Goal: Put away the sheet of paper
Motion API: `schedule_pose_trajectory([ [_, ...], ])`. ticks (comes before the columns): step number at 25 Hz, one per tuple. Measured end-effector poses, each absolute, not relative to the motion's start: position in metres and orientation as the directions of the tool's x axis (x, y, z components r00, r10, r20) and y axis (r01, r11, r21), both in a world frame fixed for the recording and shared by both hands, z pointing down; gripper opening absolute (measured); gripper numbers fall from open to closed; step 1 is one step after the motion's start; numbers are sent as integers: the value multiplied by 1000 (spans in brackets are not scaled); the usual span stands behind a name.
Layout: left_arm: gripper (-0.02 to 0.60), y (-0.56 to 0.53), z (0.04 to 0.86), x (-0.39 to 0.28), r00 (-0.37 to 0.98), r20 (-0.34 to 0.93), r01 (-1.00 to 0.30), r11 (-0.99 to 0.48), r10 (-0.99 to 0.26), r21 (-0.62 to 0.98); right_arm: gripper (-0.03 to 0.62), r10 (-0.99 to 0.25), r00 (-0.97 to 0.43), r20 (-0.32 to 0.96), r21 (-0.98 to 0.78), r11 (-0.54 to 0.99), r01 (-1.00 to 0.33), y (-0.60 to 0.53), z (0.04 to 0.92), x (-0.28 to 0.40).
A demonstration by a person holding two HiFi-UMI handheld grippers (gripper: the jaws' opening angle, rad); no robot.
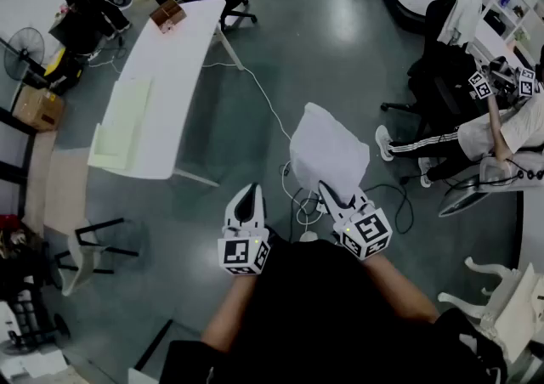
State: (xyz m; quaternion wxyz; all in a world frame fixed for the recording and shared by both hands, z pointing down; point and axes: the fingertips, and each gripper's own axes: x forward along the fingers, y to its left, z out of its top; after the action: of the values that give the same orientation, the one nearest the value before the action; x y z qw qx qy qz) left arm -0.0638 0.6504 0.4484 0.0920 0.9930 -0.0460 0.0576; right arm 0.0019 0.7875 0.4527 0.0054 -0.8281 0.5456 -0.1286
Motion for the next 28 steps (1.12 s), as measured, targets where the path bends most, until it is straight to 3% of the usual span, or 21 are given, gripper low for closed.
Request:
schedule_pose_trajectory([
  [6,3,646,459,-56,988,136,-102,-976,-77,191,-2,-912,375,167,-189,-403,-896,779,451,11],
  [15,3,605,487,-27,982,186,-66,-958,-14,278,-2,-899,368,239,-180,-413,-893,745,467,36],
  [28,3,465,503,76,982,190,-67,-956,-12,284,-2,-874,362,325,-202,-438,-876,627,496,125],
])
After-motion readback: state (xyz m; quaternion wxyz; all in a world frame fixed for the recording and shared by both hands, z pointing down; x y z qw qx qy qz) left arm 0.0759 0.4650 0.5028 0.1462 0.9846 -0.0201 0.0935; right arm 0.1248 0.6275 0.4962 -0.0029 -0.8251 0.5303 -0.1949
